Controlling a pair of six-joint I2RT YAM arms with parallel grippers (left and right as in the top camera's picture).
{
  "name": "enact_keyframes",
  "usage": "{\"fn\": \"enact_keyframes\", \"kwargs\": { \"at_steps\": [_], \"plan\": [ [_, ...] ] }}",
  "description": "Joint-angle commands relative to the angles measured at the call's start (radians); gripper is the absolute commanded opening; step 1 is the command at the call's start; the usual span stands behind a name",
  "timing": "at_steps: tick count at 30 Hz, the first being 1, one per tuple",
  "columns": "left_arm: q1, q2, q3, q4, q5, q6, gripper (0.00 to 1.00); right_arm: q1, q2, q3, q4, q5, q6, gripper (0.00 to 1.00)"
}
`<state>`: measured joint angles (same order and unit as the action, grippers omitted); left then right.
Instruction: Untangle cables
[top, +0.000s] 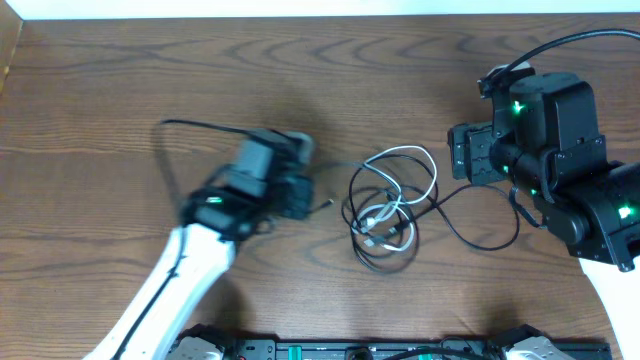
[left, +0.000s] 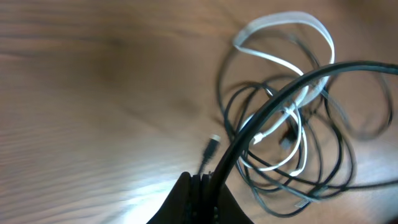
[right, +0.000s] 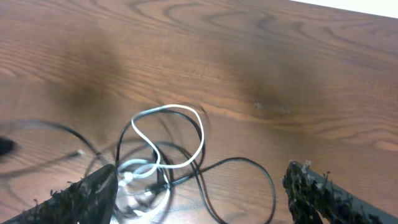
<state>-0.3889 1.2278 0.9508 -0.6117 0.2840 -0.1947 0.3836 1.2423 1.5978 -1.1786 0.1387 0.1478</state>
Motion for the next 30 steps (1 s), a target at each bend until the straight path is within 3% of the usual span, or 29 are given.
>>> {"fn": "enact_keyframes", "kwargs": {
  "at_steps": [1,5,10,16,22,30],
  "plan": [
    [0.161,-0.052,0.012,-0.013,0.106,0.045,0.07,-0.004,0.005,0.009,-0.026,-0.022,-0.013,0.80],
    [0.267,-0.061,0.012,-0.035,0.226,0.045,0.07,-0.004,0.026,0.009,-0.063,-0.119,-0.048,0.80],
    [0.285,-0.059,0.011,-0.116,0.241,0.071,0.07,0.001,0.115,0.008,-0.104,-0.304,-0.106,0.82],
    [0.285,-0.059,0.011,-0.158,0.252,0.082,0.07,0.036,0.283,0.008,-0.127,-0.314,-0.113,0.77],
    [0.285,-0.059,0.011,-0.181,0.251,0.098,0.07,0.066,0.446,0.008,-0.134,-0.314,-0.117,0.79],
    [0.285,-0.059,0.011,-0.192,0.251,0.098,0.07,0.103,0.626,0.008,-0.138,-0.314,-0.238,0.82]
  ]
}}
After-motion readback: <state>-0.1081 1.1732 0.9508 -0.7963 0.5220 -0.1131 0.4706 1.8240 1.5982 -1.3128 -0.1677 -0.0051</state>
